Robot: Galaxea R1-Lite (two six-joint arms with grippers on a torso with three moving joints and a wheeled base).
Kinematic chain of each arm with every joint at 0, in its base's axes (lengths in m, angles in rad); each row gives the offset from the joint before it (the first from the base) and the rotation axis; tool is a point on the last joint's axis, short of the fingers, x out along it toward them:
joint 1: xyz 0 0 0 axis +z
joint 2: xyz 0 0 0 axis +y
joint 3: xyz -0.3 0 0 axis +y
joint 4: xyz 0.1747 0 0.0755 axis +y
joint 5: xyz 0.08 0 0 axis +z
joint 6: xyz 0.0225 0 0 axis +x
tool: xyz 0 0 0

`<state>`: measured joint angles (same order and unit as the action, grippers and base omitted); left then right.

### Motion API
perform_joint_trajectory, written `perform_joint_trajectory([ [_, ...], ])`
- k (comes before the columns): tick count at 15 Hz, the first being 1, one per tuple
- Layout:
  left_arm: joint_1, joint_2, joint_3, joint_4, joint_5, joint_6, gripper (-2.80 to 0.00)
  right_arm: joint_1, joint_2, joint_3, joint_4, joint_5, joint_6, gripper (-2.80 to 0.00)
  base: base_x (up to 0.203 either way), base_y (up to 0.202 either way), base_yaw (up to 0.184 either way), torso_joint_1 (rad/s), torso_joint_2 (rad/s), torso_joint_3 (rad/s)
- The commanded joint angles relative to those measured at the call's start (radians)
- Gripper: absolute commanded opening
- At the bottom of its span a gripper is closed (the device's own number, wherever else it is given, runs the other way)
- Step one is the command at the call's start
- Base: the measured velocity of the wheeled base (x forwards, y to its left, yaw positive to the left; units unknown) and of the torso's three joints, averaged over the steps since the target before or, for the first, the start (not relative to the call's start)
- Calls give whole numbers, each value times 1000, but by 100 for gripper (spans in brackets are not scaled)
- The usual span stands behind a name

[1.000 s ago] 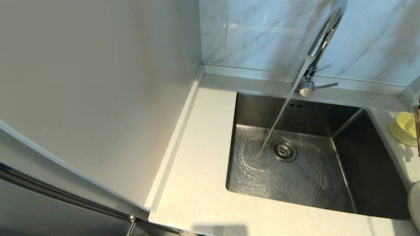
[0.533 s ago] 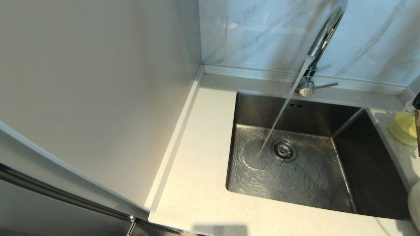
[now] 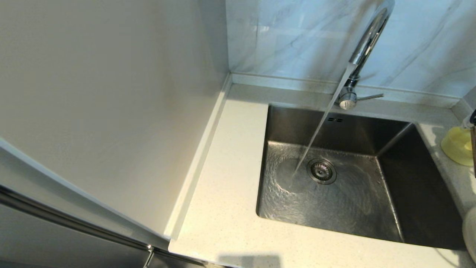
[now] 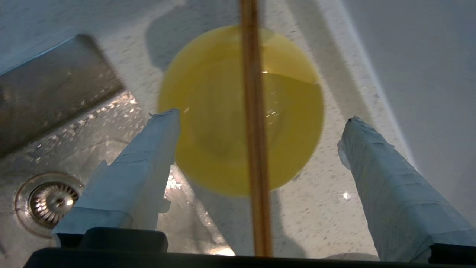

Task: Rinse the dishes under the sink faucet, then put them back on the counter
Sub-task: Pick up the chopsticks

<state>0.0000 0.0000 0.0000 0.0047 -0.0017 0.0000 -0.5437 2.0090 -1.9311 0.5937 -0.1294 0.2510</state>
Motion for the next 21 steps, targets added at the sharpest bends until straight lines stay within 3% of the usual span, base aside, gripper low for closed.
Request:
perform_joint_trajectory([
  [1, 0, 0, 0, 0, 0, 0, -280, -15, 32, -20, 3, -1, -2, 0, 0, 0, 0, 0, 0, 0],
  [21, 0, 0, 0, 0, 0, 0, -280, 8, 88, -32, -5, 13, -13, 0, 0, 0, 0, 0, 0, 0],
])
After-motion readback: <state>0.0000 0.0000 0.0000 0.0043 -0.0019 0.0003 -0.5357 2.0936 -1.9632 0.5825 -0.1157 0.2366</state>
